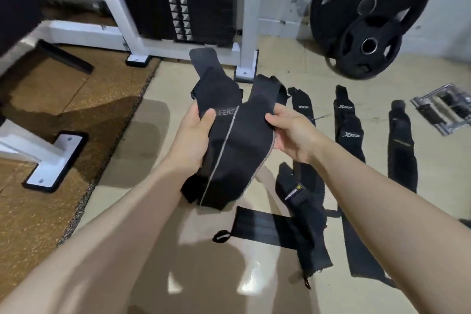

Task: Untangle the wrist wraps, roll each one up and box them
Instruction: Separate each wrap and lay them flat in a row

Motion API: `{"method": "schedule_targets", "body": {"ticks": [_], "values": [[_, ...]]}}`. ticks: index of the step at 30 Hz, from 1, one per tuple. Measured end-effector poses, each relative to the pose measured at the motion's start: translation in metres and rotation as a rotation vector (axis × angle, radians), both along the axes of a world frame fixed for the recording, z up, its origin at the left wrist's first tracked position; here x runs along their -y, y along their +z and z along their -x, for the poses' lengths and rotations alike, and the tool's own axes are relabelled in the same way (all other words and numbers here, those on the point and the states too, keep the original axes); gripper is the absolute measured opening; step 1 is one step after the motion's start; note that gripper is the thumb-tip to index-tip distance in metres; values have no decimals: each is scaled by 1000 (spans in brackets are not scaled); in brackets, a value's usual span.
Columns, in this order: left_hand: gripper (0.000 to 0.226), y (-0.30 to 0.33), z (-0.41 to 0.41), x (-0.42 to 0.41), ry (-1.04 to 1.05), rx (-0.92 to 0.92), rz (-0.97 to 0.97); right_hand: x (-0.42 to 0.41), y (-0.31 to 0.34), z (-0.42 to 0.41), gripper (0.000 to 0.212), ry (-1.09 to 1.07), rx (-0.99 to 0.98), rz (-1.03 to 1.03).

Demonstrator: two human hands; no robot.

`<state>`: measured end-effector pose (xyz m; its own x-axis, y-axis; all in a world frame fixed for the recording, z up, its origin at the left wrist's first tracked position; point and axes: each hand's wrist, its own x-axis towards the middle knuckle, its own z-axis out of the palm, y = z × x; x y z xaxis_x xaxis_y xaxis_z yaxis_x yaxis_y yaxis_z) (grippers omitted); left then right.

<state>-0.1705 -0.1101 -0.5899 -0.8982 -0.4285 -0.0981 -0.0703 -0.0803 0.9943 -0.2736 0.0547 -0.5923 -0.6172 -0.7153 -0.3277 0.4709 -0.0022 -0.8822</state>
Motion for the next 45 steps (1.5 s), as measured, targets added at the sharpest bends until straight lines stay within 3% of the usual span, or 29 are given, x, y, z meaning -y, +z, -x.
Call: {"method": "schedule_targets", "body": {"ticks": [3,8,16,20,23,25,27,29,31,32,33,34,39,41,45], "values": [[28,41,12,-7,-46,-59,-70,-3,46,3,33,-14,-94,64],[37,82,20,-7,-48,-144,-198,-10,97,6,14,-58,-316,-106],[39,96,20,-16,-9,-181,-308,-27,106,13,24,-154,-294,-36],[38,94,20,-22,-6,-149,-279,-42,100,17,36,-182,-244,175],[36,85,21,-22,-10,-121,-240,-42,90,22,21,-80,-270,404],[35,77,23,-22,-15,-90,-217,-44,79,30,19,-276,-484,576],[33,68,22,-23,-5,-58,-210,-48,59,42,31,-364,-407,800],[31,61,22,-26,14,-40,-210,-56,36,56,33,-259,-287,852],[27,56,23,-29,37,-20,-198,-58,41,40,39,-310,-202,601],[25,55,24,-30,50,-8,-187,-49,48,36,41,-311,-224,333],[25,53,26,-30,64,3,-170,-38,54,38,40,-223,-130,162],[25,52,28,-30,80,14,-151,-36,54,41,38,-267,-8,57],[26,39,33,-27,164,67,-41,-11,40,38,29,-276,-338,-496],[25,33,33,-26,208,77,-33,-7,43,42,26,-299,-271,-423],[24,24,32,-23,269,105,-42,-12,71,63,28,-574,39,114]]}}
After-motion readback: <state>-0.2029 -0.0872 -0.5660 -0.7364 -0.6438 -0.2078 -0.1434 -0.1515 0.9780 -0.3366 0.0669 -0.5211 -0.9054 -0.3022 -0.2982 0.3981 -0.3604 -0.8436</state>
